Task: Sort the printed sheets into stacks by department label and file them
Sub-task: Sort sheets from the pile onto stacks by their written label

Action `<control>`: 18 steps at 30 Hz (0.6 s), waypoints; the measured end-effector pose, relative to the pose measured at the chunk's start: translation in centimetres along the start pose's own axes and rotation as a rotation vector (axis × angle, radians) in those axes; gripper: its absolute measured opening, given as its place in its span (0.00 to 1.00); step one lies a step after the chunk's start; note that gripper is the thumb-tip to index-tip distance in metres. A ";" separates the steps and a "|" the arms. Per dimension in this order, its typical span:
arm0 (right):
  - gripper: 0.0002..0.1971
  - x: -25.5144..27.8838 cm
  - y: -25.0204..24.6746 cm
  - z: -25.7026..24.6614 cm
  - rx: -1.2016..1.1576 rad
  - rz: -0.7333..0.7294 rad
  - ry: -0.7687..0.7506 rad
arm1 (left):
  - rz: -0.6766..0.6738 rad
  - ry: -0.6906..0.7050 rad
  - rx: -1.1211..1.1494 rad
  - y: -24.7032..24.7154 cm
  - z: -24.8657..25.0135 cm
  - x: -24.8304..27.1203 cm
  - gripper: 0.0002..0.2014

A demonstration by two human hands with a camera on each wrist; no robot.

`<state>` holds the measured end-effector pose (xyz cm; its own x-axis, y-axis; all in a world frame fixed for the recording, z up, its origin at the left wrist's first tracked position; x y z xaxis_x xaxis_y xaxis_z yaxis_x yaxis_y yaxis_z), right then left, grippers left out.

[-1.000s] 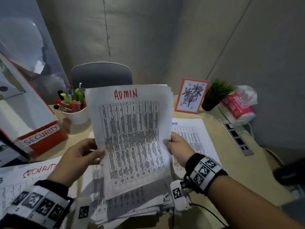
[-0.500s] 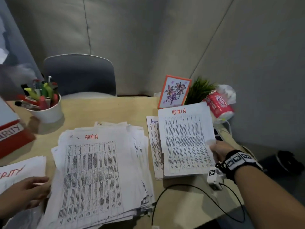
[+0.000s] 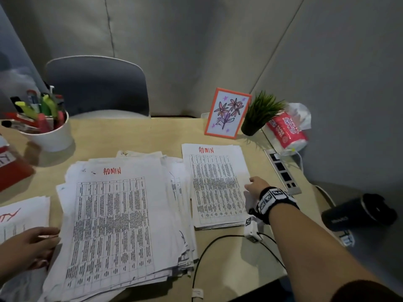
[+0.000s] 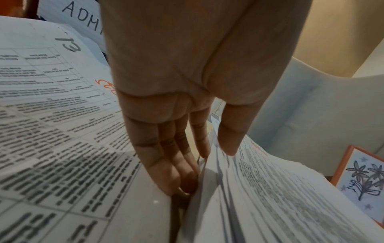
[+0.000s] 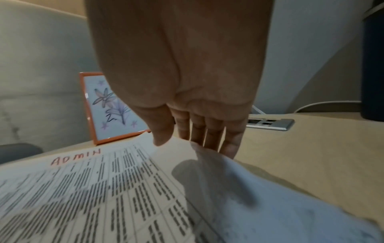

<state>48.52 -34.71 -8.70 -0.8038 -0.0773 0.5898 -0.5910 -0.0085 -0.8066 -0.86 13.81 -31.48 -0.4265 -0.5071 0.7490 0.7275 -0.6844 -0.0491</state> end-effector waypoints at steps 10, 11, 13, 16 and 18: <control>0.13 6.6 -0.3 -7.8 0.051 0.234 -0.366 | 0.053 0.261 -0.167 9.8 11.5 14.8 0.05; 0.08 7.9 0.8 -9.5 0.024 0.198 -0.428 | 0.060 0.268 -0.172 10.2 11.9 15.2 0.05; 0.05 10.5 3.6 -12.7 0.007 0.095 -0.518 | 0.082 0.246 -0.186 10.2 11.8 15.3 0.07; 0.09 13.0 7.7 -16.1 -0.032 -0.071 -0.545 | 0.098 0.267 -0.212 10.1 12.2 15.8 0.09; 0.15 13.5 9.9 -17.5 0.028 -0.119 -0.534 | 0.107 0.287 -0.202 10.0 12.4 16.0 0.10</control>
<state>30.68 -18.43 -8.05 -0.5811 -0.5697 0.5811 -0.6679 -0.0741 -0.7406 6.28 5.36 -11.78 -0.5082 -0.6879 0.5182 0.6671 -0.6950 -0.2683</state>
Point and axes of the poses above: each hand's wrist, its own x-axis away from the middle knuckle, its own y-axis out of the palm, z = x × y, the point moved 7 cm from there along -x, towards the middle knuckle, and after that the axes turned 13 degrees about x, right-handed, at the moved point
